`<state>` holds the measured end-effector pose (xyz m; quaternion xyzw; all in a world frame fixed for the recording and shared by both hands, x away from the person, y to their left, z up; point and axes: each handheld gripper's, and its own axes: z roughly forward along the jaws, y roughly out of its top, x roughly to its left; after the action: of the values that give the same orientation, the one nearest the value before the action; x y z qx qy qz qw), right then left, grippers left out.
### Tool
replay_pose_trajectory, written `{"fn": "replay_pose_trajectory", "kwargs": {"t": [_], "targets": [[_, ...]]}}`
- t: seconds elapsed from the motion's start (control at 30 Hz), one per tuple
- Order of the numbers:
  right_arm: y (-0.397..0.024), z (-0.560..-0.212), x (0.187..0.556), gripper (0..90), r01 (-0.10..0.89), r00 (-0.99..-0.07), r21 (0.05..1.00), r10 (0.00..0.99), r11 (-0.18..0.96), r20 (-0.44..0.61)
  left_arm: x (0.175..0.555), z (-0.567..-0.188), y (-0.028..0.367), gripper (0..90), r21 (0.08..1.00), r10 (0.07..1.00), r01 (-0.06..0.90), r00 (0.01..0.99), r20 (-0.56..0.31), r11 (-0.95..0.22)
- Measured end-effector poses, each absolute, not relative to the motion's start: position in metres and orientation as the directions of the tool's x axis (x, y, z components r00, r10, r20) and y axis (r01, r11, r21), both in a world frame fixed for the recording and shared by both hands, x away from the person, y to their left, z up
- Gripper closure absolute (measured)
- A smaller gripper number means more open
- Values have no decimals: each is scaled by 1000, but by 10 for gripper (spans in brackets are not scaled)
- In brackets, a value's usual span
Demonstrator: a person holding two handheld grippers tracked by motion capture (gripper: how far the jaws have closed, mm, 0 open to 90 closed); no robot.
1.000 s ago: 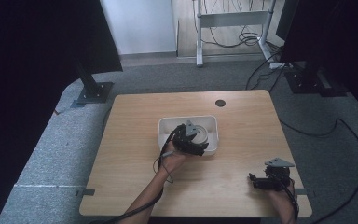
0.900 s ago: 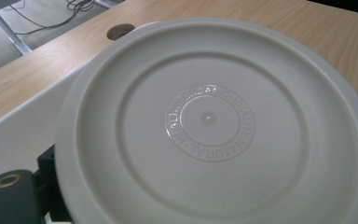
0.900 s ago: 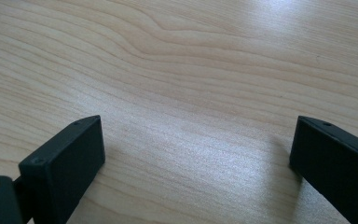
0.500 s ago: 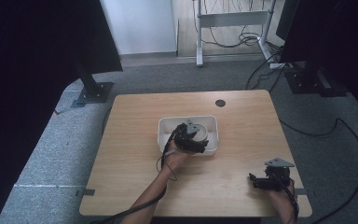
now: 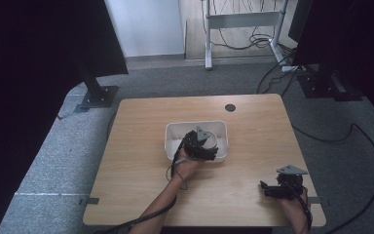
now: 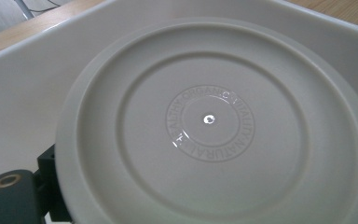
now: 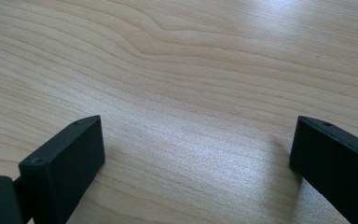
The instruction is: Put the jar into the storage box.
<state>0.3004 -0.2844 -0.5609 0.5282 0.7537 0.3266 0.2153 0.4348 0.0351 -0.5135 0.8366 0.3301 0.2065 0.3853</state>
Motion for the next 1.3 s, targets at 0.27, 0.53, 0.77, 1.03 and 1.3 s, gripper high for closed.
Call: {"fn": "replay_pose_trajectory", "kwargs": {"t": [0.27, 0.53, 0.77, 1.03, 1.3], "targets": [[-284, -561, 300, 28, 655, -350, 720, 937, 229, 20, 430, -521, 29, 98, 762, 715, 391, 687, 131, -516], [-284, -561, 300, 27, 655, -350, 720, 937, 229, 20, 435, -523, 35, 97, 771, 757, 465, 653, 32, -434], [-284, -561, 300, 27, 655, -350, 720, 937, 229, 20, 435, -524, 35, 92, 770, 761, 470, 648, 30, -431], [-284, -561, 300, 28, 655, -349, 720, 937, 229, 20, 436, -526, 35, 45, 774, 757, 470, 653, 18, -424], [-284, -561, 300, 27, 655, -349, 720, 937, 229, 20, 433, -521, 39, 37, 797, 753, 448, 658, 12, -405]]}}
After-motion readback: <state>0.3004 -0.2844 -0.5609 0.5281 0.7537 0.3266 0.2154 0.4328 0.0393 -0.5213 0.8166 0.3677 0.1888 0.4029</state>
